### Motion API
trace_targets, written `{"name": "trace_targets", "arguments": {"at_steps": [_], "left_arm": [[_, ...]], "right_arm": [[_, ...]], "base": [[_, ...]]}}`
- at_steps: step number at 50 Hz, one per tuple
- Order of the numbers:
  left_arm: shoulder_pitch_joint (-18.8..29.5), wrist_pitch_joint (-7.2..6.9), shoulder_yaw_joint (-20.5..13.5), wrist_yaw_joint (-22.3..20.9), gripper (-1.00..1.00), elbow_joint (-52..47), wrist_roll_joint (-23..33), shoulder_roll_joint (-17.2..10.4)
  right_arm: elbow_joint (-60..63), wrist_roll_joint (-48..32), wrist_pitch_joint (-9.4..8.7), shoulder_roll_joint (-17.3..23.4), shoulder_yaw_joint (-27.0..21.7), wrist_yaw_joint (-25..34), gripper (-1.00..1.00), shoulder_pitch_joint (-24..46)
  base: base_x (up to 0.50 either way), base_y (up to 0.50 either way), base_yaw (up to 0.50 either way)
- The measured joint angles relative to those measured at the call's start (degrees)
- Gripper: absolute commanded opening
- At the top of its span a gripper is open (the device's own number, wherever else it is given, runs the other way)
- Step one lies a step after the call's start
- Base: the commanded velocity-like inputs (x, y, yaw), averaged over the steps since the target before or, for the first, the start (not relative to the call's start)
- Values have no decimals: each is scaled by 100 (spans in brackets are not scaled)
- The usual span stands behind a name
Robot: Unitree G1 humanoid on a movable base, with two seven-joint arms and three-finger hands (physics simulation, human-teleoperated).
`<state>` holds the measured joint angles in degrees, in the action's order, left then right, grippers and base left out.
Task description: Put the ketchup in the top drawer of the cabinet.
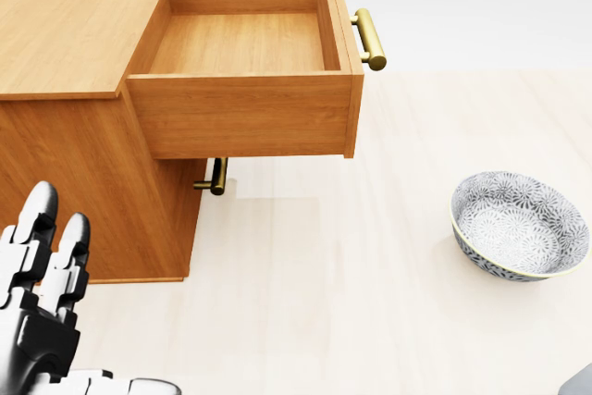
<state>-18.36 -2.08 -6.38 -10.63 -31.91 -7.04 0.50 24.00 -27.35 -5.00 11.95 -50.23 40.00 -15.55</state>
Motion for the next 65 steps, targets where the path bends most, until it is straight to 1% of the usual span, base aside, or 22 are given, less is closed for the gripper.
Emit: {"name": "trace_targets", "arguments": {"at_steps": [10,24,43,65], "left_arm": [[13,30,28,13,100,53,20,-6],[24,70,64,40,100,111,53,-13],[30,125,124,76,100,176,104,-20],[43,138,140,93,100,211,120,-27]], "right_arm": [[-577,72,0,287,132,0,100,97],[-1138,68,0,541,206,0,100,134],[-1338,-270,0,754,442,0,100,257],[-1617,-501,0,885,691,0,100,360]], "base": [[0,0,0],[0,0,0],[0,0,0],[0,0,0]]}}
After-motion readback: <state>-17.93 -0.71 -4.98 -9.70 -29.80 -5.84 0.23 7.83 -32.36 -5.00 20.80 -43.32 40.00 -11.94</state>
